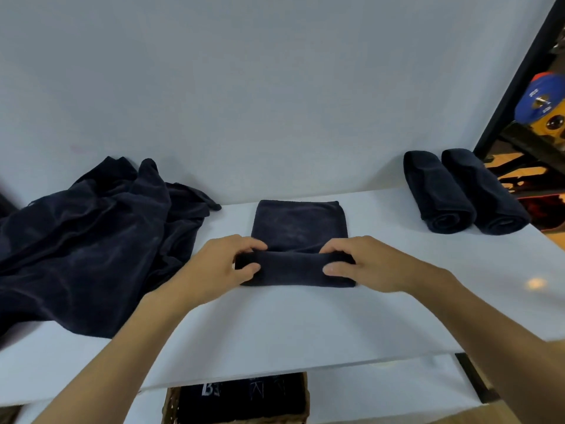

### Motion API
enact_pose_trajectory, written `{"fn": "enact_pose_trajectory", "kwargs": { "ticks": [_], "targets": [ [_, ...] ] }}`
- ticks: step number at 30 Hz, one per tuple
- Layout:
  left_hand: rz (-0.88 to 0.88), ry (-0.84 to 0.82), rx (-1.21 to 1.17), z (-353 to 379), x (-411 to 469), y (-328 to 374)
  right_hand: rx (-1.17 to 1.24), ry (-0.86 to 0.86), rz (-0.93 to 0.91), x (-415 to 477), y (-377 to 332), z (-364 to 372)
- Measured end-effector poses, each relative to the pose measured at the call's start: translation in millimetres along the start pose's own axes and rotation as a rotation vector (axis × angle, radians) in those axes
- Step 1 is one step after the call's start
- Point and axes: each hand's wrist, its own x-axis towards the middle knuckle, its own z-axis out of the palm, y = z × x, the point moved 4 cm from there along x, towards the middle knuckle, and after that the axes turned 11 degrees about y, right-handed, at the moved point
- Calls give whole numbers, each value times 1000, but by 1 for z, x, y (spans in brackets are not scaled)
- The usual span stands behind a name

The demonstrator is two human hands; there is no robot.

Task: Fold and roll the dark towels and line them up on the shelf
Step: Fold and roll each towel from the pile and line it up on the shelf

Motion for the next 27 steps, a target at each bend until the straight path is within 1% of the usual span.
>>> {"fn": "enact_pose_trajectory", "kwargs": {
  "ticks": [2, 3, 5, 7, 9, 10, 11, 12, 13, 15, 16, 17, 19, 21, 22, 24, 25, 27],
  "targets": [
    [88, 139, 6, -2, -6, 6, 130, -21, 71, 5, 4, -2],
    [108, 156, 16, -1, -8, 7, 190, -7, 108, 7, 4, -2],
    [106, 118, 55, 1, -5, 6, 196, 38, 162, 11, 6, -2],
    [129, 91, 133, 3, 4, 5, 85, 108, 142, 14, 6, -3],
    [132, 66, 159, 6, 15, 4, -84, 266, -14, 12, 0, -5],
    [128, 46, 149, 6, 20, 4, -189, 364, -144, 8, -5, -6],
    [120, 25, 130, 7, 24, 3, -283, 427, -274, 3, -9, -3],
    [107, 5, 107, 7, 30, 2, -346, 442, -366, -3, -10, 0],
    [97, -14, 89, 7, 34, 0, -384, 423, -402, -6, -9, 4],
    [109, -31, 108, 9, 44, -1, -428, 353, -372, -4, -1, 9],
    [118, -27, 136, 10, 47, 0, -428, 345, -340, 0, 2, 9],
    [142, 16, 168, 10, 48, 1, -397, 342, -307, 5, 3, 6],
    [248, 147, 247, 7, 40, 8, -226, 319, -194, 16, 8, 0],
    [347, 162, 323, 11, 31, 9, -11, 241, -15, 28, 17, -8],
    [366, 160, 335, 14, 30, 6, 72, 209, 61, 33, 20, -11],
    [259, 123, 248, 14, 41, 1, 154, 175, 137, 45, 21, -18],
    [178, 79, 174, 14, 50, -3, 174, 162, 154, 50, 21, -21],
    [89, -25, 63, 13, 68, -7, 182, 156, 161, 57, 19, -23]
  ]
}}
